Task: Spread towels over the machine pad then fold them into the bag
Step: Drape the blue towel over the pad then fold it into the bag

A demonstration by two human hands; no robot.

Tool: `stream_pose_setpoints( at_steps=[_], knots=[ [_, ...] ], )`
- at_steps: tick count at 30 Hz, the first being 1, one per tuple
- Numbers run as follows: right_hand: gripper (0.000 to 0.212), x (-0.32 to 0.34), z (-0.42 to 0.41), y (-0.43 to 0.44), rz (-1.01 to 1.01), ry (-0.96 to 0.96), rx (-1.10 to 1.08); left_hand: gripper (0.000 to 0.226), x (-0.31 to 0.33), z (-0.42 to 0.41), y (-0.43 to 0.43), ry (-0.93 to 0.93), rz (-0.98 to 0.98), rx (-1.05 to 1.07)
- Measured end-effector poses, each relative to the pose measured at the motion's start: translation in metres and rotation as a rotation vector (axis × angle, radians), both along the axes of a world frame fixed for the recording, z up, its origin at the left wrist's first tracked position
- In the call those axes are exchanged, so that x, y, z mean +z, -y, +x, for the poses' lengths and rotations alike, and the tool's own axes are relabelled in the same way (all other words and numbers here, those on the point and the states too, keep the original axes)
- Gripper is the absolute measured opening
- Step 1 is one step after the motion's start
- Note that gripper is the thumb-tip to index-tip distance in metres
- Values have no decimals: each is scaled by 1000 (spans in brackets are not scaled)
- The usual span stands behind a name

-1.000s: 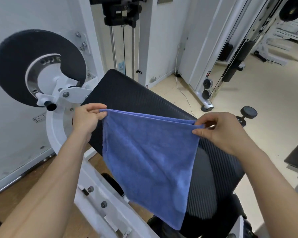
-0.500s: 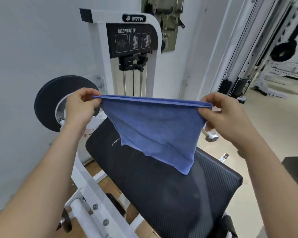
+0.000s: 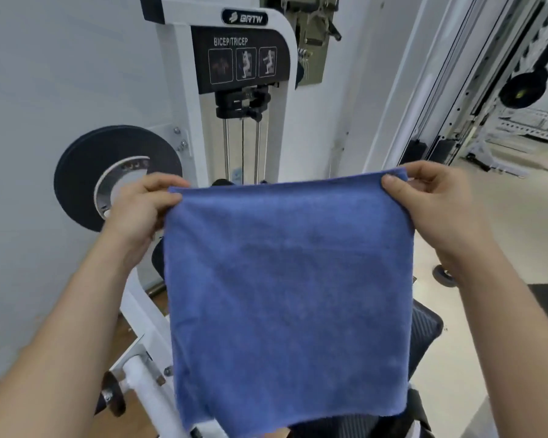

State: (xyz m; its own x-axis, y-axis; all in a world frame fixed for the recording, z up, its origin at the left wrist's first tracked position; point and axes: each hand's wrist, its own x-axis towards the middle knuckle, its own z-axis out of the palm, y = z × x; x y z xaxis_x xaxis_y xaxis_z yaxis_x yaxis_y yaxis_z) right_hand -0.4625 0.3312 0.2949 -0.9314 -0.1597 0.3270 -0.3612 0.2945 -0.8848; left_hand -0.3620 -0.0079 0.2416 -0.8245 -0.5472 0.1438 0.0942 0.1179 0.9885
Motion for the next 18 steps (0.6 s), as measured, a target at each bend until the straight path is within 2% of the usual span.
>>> stream_pose_setpoints(
  at_steps=[4, 6, 9, 12, 16, 18],
  knots=[
    [13, -82, -36, 24, 417, 115, -137, 28, -104, -22, 8, 354, -34, -63],
    [8, -124, -45, 32, 523, 192, -162, 27, -148, -28, 11, 467, -40, -23],
    [9, -160, -50, 44, 485, 272, -198, 24, -177, -39, 10, 498, -22, 51],
    [8, -163, -53, 58, 387, 303, -242, 22, -172, -49, 8, 487, -72, 40],
    [9, -148, -49, 68, 320, 362, -265, 28, -148, -48, 8, 455, -48, -183],
    [9, -138, -36, 75, 214, 427, -215, 33, -130, -40, 1, 405, 100, -304]
  ],
)
